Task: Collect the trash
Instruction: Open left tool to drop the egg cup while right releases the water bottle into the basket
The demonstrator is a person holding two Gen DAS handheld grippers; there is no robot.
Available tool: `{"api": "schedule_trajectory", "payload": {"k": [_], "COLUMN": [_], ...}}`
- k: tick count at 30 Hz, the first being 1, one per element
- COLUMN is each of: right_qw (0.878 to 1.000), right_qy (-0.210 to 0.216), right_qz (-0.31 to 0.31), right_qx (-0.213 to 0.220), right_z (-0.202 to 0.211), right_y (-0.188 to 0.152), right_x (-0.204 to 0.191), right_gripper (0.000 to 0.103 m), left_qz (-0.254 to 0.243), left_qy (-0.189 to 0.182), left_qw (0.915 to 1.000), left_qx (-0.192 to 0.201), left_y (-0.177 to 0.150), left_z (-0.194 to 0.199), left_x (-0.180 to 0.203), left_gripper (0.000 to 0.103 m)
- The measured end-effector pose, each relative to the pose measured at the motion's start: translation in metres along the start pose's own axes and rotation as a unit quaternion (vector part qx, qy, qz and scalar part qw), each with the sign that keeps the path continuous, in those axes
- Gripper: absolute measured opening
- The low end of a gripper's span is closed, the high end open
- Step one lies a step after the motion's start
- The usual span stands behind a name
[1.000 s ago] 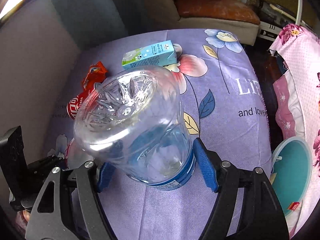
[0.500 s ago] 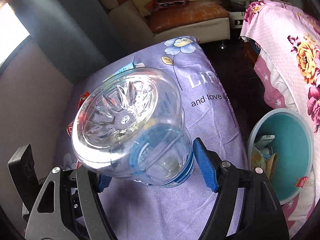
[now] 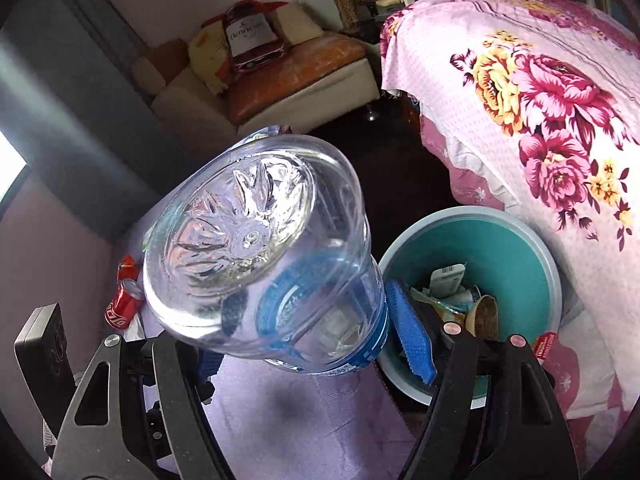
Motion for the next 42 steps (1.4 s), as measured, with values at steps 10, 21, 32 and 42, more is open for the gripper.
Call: {"api": "schedule_trajectory", "payload": {"k": [10,21,32,42], "right_qw": [0.997,0.994,0.993,0.992], "right_qy": [-0.027,-0.032,-0.034,-0.042], "right_qz": [-0.069,-0.106,-0.113,-0.11], "right_qx": [0.007,-0.007,-0.024,-0.038], "right_z": [0.009,0.0,-0.01,-0.019], "right_y": [-0.017,-0.033,-0.039,-0.043], "right_x": [0.09,0.14,0.154,0.154], "right_gripper": [0.069,0.069,0.069,0.069], "left_qz": [-0.054,-0.081,-0.078,-0.053], "left_qy": [-0.005,0.004,0.005,-0.001], "left_qw": [0.998,0.9942,0.9935,0.9961], "left_qx": [-0.034,-0.071,-0.082,-0.071], "left_y": [0.039,0.056,0.06,0.055], "left_z": [-0.039,-0.085,-0.106,-0.097], "left_x": [0.071,0.111,0.12,0.106], "left_gripper": [0.045,0.046,0.067,0.087]}}
Point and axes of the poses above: each gripper's, at about its wrist camera, not at the fingertips, and z roughly against the way its jaws point, x to its right, y to its top, the point moved 5 cm from there along -z, roughly the way its jaws point, and after that the axes turned 15 degrees about -x, right-handed, at the moved point
